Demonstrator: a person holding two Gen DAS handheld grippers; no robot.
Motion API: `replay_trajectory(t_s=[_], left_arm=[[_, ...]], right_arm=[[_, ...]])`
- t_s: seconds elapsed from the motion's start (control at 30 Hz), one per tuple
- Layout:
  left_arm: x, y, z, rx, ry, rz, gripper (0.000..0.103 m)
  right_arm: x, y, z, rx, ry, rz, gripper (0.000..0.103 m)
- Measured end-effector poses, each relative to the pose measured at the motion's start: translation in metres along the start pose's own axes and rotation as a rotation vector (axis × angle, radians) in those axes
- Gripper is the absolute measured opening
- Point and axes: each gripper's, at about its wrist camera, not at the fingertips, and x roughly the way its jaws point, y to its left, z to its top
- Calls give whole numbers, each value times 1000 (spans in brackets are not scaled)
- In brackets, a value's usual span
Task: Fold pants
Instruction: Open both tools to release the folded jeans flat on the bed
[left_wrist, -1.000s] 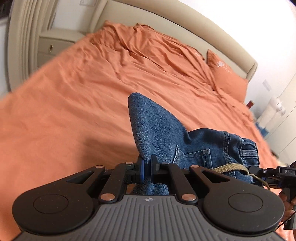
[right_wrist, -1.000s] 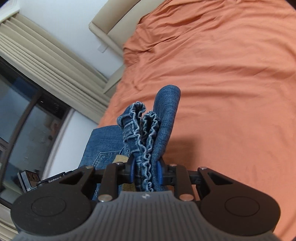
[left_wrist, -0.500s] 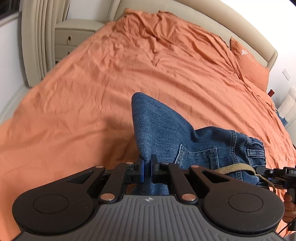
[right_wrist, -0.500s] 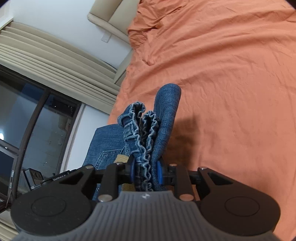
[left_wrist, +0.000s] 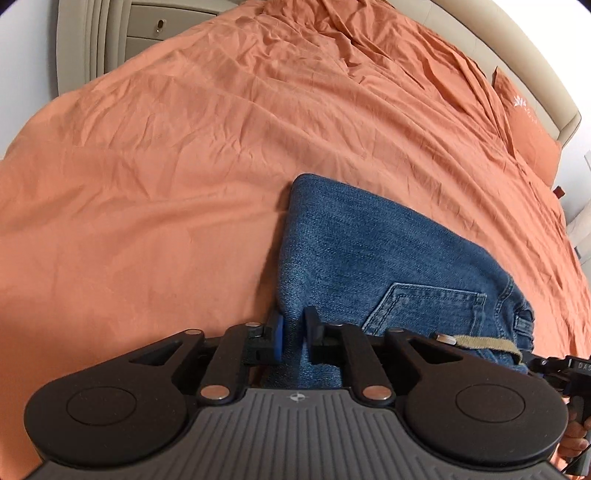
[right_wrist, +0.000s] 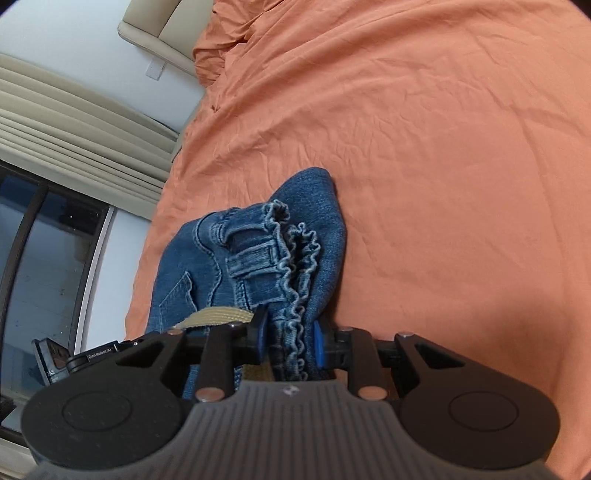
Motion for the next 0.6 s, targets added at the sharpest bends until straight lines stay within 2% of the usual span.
replay_trajectory(t_s=[0.07, 0.1, 0.13, 0.23, 0.33, 0.47, 0.53, 0.6], left_arm=[[-8, -2, 3, 36, 3, 17, 21], [-13, -6, 3, 66, 1, 37, 23], [-20, -11, 3, 105, -8, 68, 24], [-44, -27, -3, 208, -54, 124, 30], [-69, -48, -16, 294, -101, 131, 35], [-84, -72, -38, 358, -105, 90, 42], [-80, -79, -47, 387, -76, 73, 42], [-73, -80, -56, 411, -50, 88, 42]], right_arm=[[-5, 10, 0, -63, -8, -35, 26], [-9, 19, -2, -113, -17, -62, 35], [-12, 28, -3, -168, -30, -92, 37], [-30, 58, -17, -376, -105, -195, 41], [-44, 94, -39, -595, -210, -316, 41], [-50, 128, -75, -810, -259, -330, 40], [-46, 138, -88, -863, -246, -331, 40], [-35, 137, -94, -858, -215, -330, 40]])
